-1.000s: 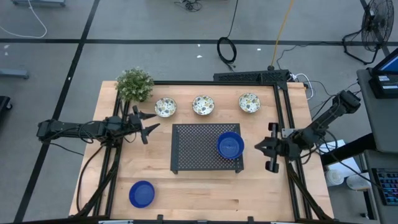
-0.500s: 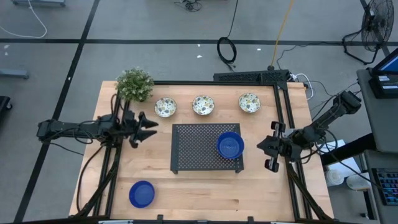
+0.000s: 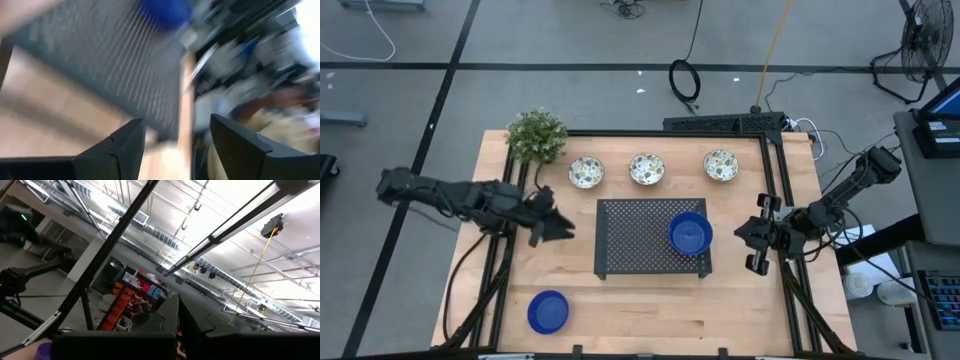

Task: Pick & Place Mini bowls
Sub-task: Stack the blue bowl on the stacked blue bowls on the shelf

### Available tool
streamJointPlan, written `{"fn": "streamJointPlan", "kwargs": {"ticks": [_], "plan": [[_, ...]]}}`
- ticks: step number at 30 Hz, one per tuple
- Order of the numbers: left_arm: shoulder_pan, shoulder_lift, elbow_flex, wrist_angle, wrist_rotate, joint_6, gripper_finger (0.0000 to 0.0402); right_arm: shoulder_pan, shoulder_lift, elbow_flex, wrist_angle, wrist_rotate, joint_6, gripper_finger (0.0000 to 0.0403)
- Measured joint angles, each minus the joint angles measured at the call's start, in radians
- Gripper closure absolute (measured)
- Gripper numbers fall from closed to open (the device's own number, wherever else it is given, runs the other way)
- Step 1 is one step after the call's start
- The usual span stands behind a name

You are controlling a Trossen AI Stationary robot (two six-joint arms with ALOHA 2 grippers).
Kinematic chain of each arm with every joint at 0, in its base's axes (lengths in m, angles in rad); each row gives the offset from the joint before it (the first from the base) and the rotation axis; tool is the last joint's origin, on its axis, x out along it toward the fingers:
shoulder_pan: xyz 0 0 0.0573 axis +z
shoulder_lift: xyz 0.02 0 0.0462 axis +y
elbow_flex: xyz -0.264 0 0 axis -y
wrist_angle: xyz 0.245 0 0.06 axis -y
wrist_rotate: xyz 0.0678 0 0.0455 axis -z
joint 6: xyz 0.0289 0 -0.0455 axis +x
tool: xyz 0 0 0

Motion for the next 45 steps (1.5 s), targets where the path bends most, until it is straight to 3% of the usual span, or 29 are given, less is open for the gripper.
{"fn": "streamJointPlan", "kwargs": {"ticks": [4,7,11,17,24,34,38,45], "plan": [[-0.14,0.244,0.24,-0.496,-0.006,-0.26,0.0174,0.0,0.0,0.0,-0.004,0.001,0.0,0.0403],[-0.247,0.4,0.307,-0.684,0.085,-0.473,0.0174,0.0,0.0,0.0,-0.02,0.002,0.009,0.0403],[-0.375,0.544,0.311,-0.69,0.217,-0.662,0.0174,0.0,0.0,0.0,-0.031,0.002,0.054,0.0403],[-0.51,0.674,0.312,-0.633,0.154,-0.805,0.0174,0.001,0.0,0.0,-0.032,0.001,0.064,0.0403],[-0.604,0.802,0.312,-0.565,0.121,-0.782,0.0174,0.001,0.0,0.0,-0.027,0.001,0.069,0.0403],[-0.619,0.884,0.311,-0.542,0.134,-0.745,0.0176,0.001,0.0,0.0,-0.042,0.0,0.109,0.0403],[-0.619,0.883,0.311,-0.534,0.138,-0.744,0.0224,0.001,0.0,0.0,-0.043,0.0,0.109,0.0403],[-0.608,0.881,0.31,-0.542,0.141,-0.848,0.0385,0.001,0.0,0.0,-0.043,0.0,0.109,0.0403]]}}
